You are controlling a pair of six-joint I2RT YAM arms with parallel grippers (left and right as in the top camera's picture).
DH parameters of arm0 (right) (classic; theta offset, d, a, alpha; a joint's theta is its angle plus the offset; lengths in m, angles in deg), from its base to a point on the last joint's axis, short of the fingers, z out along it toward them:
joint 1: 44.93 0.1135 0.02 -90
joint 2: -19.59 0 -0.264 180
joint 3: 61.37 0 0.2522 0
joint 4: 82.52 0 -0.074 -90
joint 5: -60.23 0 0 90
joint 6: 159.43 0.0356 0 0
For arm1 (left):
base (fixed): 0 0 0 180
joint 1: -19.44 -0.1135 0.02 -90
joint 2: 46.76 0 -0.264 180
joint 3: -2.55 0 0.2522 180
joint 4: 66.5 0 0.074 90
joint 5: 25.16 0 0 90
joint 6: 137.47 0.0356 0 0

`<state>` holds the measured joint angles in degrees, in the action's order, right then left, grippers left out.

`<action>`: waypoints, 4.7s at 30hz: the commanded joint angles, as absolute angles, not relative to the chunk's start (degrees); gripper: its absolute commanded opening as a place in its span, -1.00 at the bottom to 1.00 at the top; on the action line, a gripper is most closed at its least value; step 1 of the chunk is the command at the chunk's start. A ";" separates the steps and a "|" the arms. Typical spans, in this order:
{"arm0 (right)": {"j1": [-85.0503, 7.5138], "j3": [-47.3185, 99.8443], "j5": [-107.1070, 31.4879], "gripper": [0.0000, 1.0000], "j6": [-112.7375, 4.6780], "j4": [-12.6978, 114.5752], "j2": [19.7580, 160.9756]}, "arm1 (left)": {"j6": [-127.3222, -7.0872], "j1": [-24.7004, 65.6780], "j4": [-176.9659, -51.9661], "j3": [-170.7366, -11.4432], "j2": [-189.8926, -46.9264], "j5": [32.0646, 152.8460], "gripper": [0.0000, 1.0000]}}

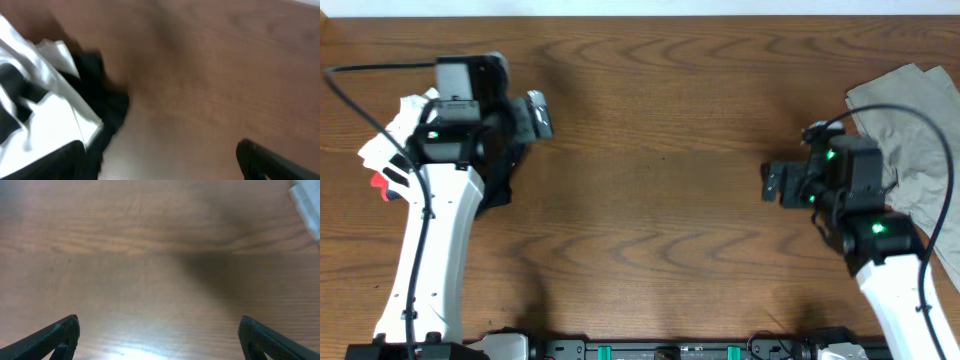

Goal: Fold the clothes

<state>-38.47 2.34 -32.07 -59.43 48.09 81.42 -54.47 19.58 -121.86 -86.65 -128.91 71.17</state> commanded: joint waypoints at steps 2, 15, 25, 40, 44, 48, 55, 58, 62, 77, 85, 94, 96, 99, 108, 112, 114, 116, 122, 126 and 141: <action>-40.11 11.65 -28.23 0.99 -64.00 45.86 85.70 | -53.56 20.22 -126.06 -87.11 -128.74 68.43 0.96; -41.90 17.47 -24.07 0.98 -61.31 37.57 78.60 | -52.24 19.65 -132.38 -84.55 -119.08 68.26 0.96; -41.88 0.35 -24.38 0.99 -58.75 40.57 51.21 | -51.15 19.89 -119.64 -62.50 -90.03 70.23 0.96; -41.88 -6.27 -25.27 0.99 -58.75 18.99 43.91 | -51.13 19.89 -134.26 -59.05 -83.54 70.20 0.96; -41.88 -6.27 -25.30 0.99 -58.75 18.80 43.93 | -51.13 19.89 -134.24 -59.05 -83.54 70.18 0.96; -41.88 -6.27 -25.27 0.99 -58.75 18.82 43.93 | -51.13 19.89 -134.24 -59.05 -83.54 70.18 0.96; -42.67 -6.51 -29.86 0.99 -58.82 19.76 37.31 | -51.13 19.89 -134.24 -59.05 -83.54 70.18 0.96; -42.60 -7.91 -29.60 0.98 -62.12 24.79 32.24 | -51.13 19.89 -134.24 -59.05 -83.54 70.18 0.96; -42.63 -13.81 -29.86 0.98 -67.73 33.46 23.74 | -51.13 19.89 -134.26 -59.05 -83.54 70.18 0.96; -40.35 -42.82 -31.35 0.98 -71.43 76.72 19.87 | -51.13 19.89 -134.24 -59.05 -83.54 70.18 0.96; -40.18 -47.30 -31.70 0.99 -69.88 79.65 19.87 | -51.13 19.89 -134.24 -59.05 -83.54 70.18 0.96; -40.20 -47.30 -31.70 0.98 -69.88 79.65 19.87 | -51.13 19.89 -134.24 -59.05 -83.54 70.18 0.96; -40.20 -47.30 -31.70 0.98 -69.88 79.65 19.87 | -51.13 19.89 -134.24 -59.05 -83.54 70.18 0.96; -40.20 -47.30 -31.70 0.99 -69.88 79.65 19.87 | -51.13 19.89 -134.26 -59.05 -83.54 70.18 0.96; -40.20 -47.30 -31.70 0.98 -69.88 79.65 19.87 | -51.13 19.89 -134.24 -59.05 -83.54 70.18 0.96; -40.20 -47.30 -31.70 0.98 -69.88 79.65 19.87 | -51.13 19.89 -134.24 -59.05 -83.54 70.18 0.96; -40.20 -47.30 -31.70 0.99 -69.88 79.65 19.89 | -51.13 19.89 -134.24 -59.05 -83.54 70.18 0.96; -40.20 -47.30 -31.70 0.98 -69.88 79.65 19.87 | -51.13 19.89 -134.24 -58.94 -83.01 70.18 0.96; -40.20 -47.30 -31.70 0.98 -69.88 79.65 19.87 | -49.12 19.91 -134.13 -56.49 -78.23 66.80 0.96; -40.20 -47.30 -31.70 0.99 -69.88 79.65 19.89 | -48.46 19.95 -131.55 -51.05 -71.82 64.74 0.96; -40.20 -47.30 -31.70 0.98 -69.88 79.65 19.89 | -47.89 23.17 -95.24 -20.60 -46.93 64.76 0.96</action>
<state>-40.68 -47.21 -31.33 -70.12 79.87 20.28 -48.70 22.93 -99.70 -23.11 -48.74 65.68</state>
